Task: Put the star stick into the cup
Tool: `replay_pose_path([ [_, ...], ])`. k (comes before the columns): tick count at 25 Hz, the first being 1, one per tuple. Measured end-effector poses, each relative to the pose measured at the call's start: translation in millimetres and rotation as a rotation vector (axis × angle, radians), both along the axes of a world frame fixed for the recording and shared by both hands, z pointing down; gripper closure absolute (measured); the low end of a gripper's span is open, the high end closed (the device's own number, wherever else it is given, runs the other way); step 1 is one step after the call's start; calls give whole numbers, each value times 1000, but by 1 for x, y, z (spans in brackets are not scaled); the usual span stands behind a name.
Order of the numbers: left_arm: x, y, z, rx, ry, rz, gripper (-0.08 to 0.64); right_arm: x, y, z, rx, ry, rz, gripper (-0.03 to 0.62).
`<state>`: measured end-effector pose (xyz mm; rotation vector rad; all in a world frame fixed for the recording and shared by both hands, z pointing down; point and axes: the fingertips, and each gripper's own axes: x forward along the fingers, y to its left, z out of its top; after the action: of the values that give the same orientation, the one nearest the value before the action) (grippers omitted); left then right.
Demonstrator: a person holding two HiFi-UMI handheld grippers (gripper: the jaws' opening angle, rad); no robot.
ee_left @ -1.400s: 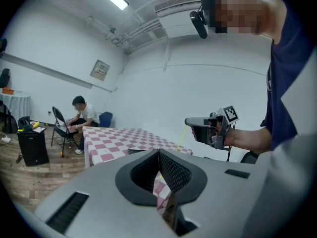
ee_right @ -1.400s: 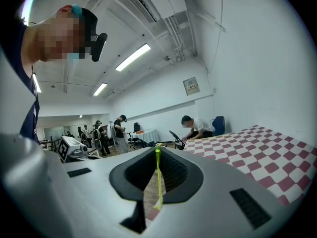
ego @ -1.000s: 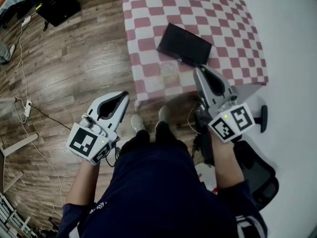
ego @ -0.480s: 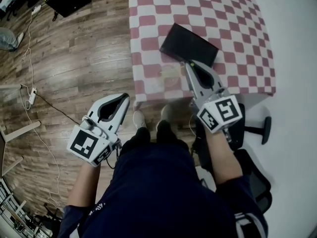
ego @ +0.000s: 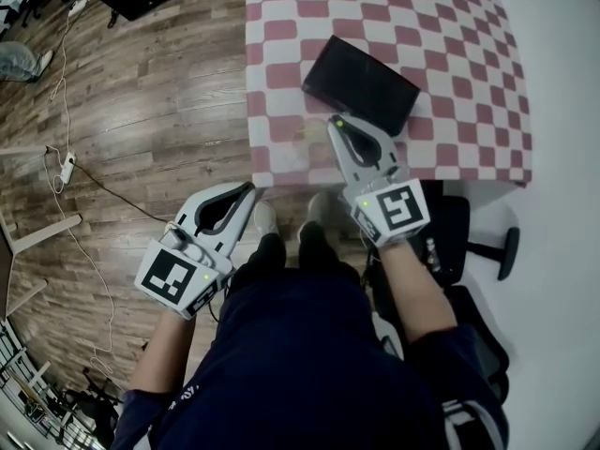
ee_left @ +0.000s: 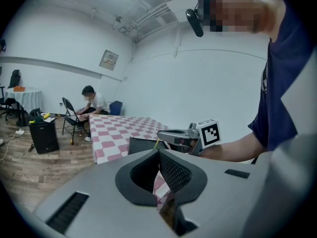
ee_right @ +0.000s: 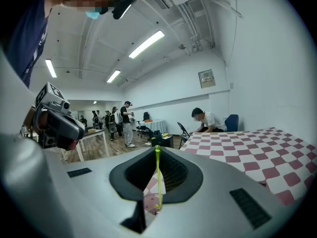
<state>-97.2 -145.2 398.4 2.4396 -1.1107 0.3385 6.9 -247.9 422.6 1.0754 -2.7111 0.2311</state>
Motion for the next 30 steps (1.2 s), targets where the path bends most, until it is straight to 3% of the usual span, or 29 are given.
replay_pose_path([
  [14,29,11,7,-34,-1,53,528,33,53,22,-101,27,-60,558],
  [18,33,10,7,-8,6,63,528,42,58,28,-110,42,-48,558],
  [30,43,15,13,-30,-5,113,528,73,72,50,-129,61,46,557],
])
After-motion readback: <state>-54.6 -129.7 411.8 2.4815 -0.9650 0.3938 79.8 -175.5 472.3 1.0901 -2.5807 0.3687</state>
